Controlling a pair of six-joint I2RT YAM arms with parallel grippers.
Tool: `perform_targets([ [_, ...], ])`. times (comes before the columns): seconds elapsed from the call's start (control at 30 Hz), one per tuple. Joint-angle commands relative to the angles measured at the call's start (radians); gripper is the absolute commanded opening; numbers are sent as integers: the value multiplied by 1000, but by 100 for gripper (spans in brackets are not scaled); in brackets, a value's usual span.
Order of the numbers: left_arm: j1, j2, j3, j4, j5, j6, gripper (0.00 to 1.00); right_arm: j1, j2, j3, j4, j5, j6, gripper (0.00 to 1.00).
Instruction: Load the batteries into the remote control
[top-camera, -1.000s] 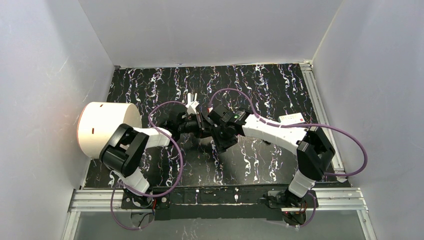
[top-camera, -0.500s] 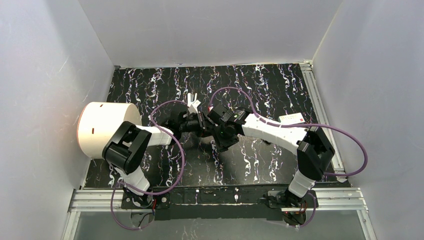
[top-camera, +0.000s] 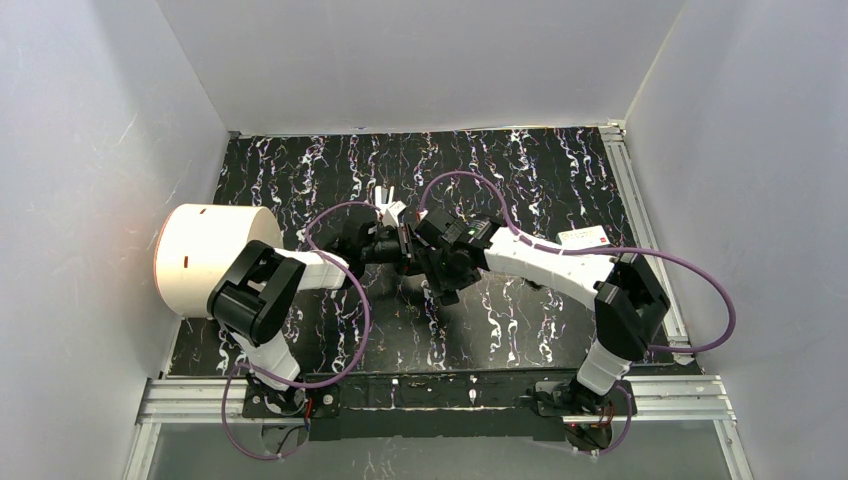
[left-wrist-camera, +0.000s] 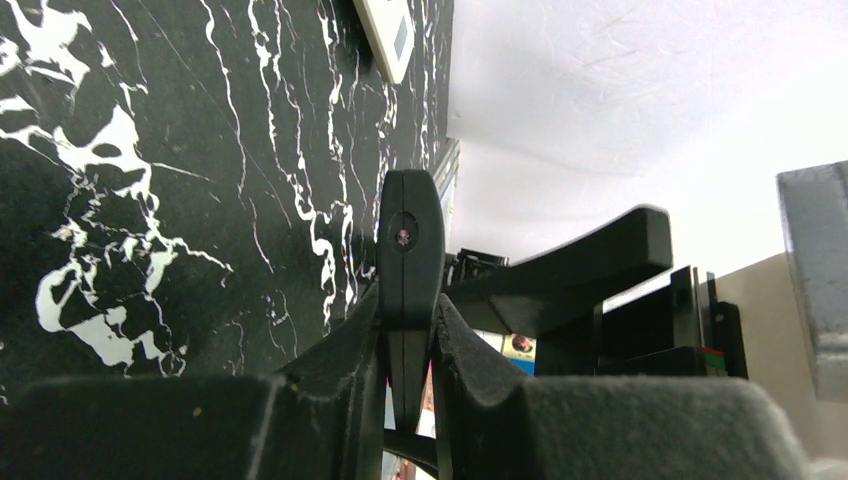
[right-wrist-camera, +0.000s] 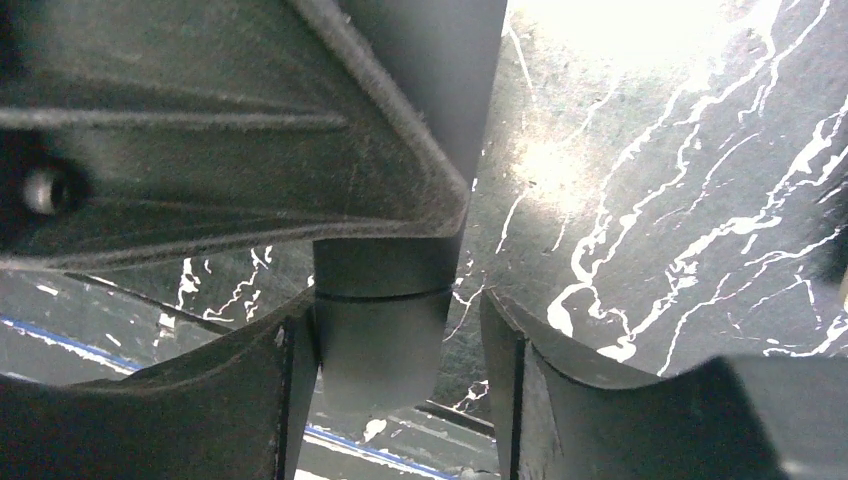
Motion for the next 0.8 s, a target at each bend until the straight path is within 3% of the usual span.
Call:
perform_targets([
  [0.0,5,-11,22,6,82,-12,0,-8,-69,18,30,56,2,70],
  [0.3,19,-29,29,7,72,-33,0,-10,-249,-118,284,-31,53,97],
  [0.6,39,-125,63,6,8,-140,0,-17,-490,-317,580,153,299,99],
  [0.77,81,-180,91,9,-24,-210,0,-38,-553,-314,615,282,431,99],
])
